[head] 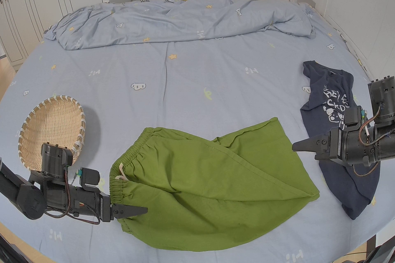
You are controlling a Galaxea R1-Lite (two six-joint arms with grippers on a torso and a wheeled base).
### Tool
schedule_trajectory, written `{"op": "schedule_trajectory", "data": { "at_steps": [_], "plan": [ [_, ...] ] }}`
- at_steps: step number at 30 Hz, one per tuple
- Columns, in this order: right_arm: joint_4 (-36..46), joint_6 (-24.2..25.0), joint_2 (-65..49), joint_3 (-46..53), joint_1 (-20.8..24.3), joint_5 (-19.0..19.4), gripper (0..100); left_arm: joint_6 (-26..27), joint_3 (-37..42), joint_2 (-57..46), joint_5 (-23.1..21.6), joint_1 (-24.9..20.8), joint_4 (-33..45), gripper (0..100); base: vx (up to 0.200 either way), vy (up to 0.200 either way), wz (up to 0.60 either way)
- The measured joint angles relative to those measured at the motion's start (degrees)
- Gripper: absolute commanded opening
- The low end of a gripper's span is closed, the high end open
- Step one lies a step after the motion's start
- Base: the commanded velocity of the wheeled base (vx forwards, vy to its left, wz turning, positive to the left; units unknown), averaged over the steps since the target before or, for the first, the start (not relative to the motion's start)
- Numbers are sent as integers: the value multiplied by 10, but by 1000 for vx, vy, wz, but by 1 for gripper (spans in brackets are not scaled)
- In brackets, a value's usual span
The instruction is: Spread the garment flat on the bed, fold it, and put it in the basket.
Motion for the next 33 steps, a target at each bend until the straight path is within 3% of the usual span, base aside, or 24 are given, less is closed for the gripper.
{"op": "schedule_trajectory", "data": {
  "at_steps": [18, 33],
  "plan": [
    [0, 0, 0, 0, 0, 0, 100, -2, 120, -76, -17, -92, -2, 100, 0, 0, 0],
    [0, 0, -5, 0, 0, 0, 100, 0, 143, -77, -12, -53, -1, 100, 0, 0, 0]
  ]
}}
